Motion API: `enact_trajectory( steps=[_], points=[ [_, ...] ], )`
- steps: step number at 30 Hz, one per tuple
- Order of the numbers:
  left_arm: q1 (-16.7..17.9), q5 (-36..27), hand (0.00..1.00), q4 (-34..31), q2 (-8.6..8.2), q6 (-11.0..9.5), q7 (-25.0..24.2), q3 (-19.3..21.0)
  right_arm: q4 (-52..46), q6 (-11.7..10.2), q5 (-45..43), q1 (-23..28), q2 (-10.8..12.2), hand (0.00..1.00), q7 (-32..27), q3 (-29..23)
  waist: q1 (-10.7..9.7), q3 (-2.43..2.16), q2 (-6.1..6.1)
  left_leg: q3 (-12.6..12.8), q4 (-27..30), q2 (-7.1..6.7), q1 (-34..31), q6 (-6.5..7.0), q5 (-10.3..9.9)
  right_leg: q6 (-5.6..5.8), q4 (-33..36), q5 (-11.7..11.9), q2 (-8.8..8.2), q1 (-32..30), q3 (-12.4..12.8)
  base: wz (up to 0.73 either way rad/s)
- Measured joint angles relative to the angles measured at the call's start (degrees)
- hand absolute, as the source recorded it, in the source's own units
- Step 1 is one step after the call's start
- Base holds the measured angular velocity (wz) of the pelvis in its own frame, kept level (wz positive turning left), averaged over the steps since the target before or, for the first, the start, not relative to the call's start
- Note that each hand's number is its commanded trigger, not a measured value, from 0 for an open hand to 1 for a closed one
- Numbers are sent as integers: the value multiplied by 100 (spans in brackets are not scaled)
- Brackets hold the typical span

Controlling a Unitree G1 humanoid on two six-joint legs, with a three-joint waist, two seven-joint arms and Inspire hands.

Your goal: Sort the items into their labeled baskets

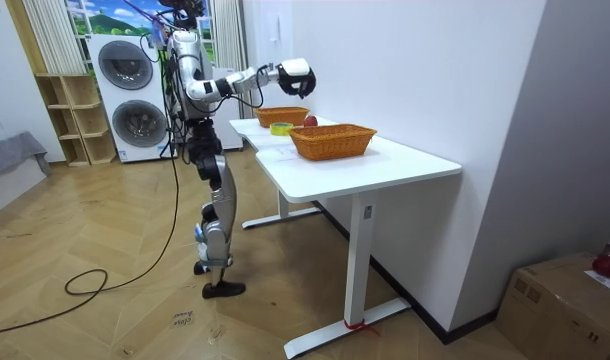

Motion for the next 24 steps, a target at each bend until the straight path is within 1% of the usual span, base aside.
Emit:
enact_trajectory(
  steps=[1, 3, 5, 9, 12, 14, 16, 18, 19, 23, 24],
  points=[
    [2, -8, 0, 15, 0, 19, -6, 4, 0, 0, 81, 0, -75, 100, -107, -30, -14, 10, -3, 1, -2, 2, -4, 0, 0, 0, 0, 0, -1, -7, 2, 0],
    [2, -10, 0, 15, 0, 40, -11, 24, -1, 0, 181, -3, -138, 100, -244, -45, -58, 18, -10, 1, -7, 6, -6, 0, 0, 0, -1, 0, 0, -14, 3, 0],
    [-1, -9, 0, 15, -5, 41, -22, 55, 0, 0, 223, -4, -141, 100, -338, -44, -94, 16, -14, 4, -3, 8, -4, 0, 0, 0, -1, 0, 4, -25, 11, -2],
    [-41, 3, 0, -41, -6, 40, -110, 64, 59, 0, 361, -4, -144, 100, -465, -37, -93, 11, -19, 75, -5, 11, -13, 0, 0, 0, 3, 0, 4, -75, 85, -10],
    [-55, -1, 0, -44, -4, 42, -123, 69, 242, -10, 421, -1, -144, 100, -550, -38, -118, 1, -32, 90, 3, 9, 6, 0, 1, 0, -3, 0, 0, -77, 90, -4],
    [-53, -4, 0, -38, -5, 46, -140, 81, 286, -11, 463, -1, -144, 100, -604, -47, -188, -6, -42, 88, 2, 8, -1, 1, 1, 0, -7, 0, -1, -73, 93, 0],
    [-35, -2, 0, -34, -7, 45, -212, 164, 328, -51, 486, -1, -145, 100, -684, -86, -246, -6, -40, 88, -1, 10, -4, 1, 1, 1, -7, 0, 1, -55, 93, 0],
    [-35, 0, 0, -30, -13, 42, -249, 227, 415, -123, 489, -1, -145, 100, -713, -186, -261, -7, -39, 101, -1, 12, -1, 1, 1, 1, -7, 0, 2, -53, 98, 0],
    [-35, -1, 0, -29, -16, 42, -258, 265, 461, -124, 492, -1, -146, 100, -750, -251, -262, -6, -36, 117, 0, 14, 3, 1, 1, 1, -6, 0, 4, -52, 101, 0],
    [-44, -2, 0, -17, -37, 38, -282, 408, 674, -153, 614, -1, -246, 100, -863, -367, -264, -9, -23, 124, 3, 14, 14, 0, 1, 0, 6, 1, 9, -44, 99, 0],
    [-44, -1, 0, 5, -37, 37, -281, 410, 744, -158, 643, -2, -275, 100, -875, -405, -263, 4, 0, 129, 1, 14, 28, 0, 1, 0, 7, 1, 20, -30, 101, 0]
  ],
)
